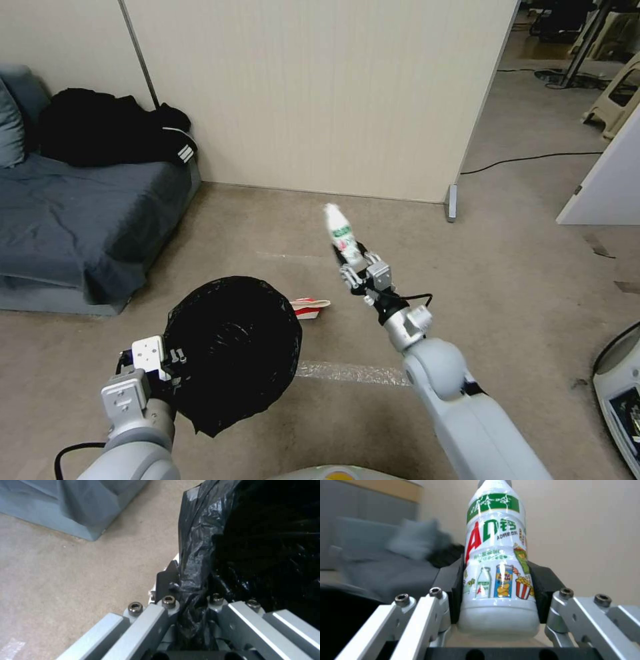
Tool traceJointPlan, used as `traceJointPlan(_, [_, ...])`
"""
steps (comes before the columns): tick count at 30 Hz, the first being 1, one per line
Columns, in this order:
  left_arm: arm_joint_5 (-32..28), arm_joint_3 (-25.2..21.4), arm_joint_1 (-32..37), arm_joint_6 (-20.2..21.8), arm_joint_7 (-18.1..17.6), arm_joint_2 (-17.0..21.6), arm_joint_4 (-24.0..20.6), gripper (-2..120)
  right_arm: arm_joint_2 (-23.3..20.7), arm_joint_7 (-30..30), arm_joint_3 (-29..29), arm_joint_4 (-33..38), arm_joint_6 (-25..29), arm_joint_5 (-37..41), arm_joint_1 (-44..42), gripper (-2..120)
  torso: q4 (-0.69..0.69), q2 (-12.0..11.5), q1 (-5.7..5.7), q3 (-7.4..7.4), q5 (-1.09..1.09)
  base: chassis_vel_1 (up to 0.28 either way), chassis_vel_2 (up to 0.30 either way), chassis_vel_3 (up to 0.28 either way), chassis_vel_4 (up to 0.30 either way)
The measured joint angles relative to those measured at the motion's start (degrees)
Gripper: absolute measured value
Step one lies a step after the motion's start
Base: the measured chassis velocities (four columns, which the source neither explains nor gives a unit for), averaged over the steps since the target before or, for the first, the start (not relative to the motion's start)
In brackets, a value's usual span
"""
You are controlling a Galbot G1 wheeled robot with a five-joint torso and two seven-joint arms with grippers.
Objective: Pick up the trash bin, then pick up the garbage from the floor and place it into the trash bin.
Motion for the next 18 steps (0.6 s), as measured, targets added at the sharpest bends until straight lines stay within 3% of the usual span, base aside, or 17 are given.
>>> traceJointPlan(2, [-0.59, 0.19, -0.20, 0.23, 0.00, 0.07, 0.18, 0, -1.37, -1.39, -2.37, 2.25, 0.49, 0.94, -1.19, 36, 0.00, 0.00, 0.00, 0.00, 0.00, 0.000, 0.000, 0.000, 0.000])
traceJointPlan(4, [-1.53, 0.67, -0.54, 0.75, -0.05, 0.31, 0.52, 0, -4.34, -2.36, -8.99, 2.96, 0.56, 2.62, -1.86, 36, 0.01, 0.00, 0.00, 0.00, 0.00, 0.000, 0.000, 0.000, 0.000])
traceJointPlan(5, [-1.53, 0.67, -0.54, 0.75, -0.05, 0.31, 0.52, 0, -4.34, -2.36, -8.99, 2.96, 0.56, 2.62, -1.86, 36, 0.01, 0.00, 0.00, 0.00, 0.00, 0.000, 0.000, 0.000, 0.000])
traceJointPlan(10, [-2.10, 0.98, -1.37, 1.13, -0.11, 0.91, 1.71, 0, -5.86, -2.39, -17.91, -2.83, 0.86, 0.08, 0.01, 36, 0.01, 0.00, 0.00, 0.00, 0.00, 0.000, 0.000, 0.000, 0.000])
traceJointPlan(18, [-1.87, 1.68, -1.21, 1.14, -0.13, 0.75, 1.84, 0, -5.13, -1.08, -22.41, -8.20, 0.83, -0.73, 3.13, 36, 0.01, 0.00, 0.00, 0.00, 0.00, 0.000, 0.000, 0.000, 0.000])
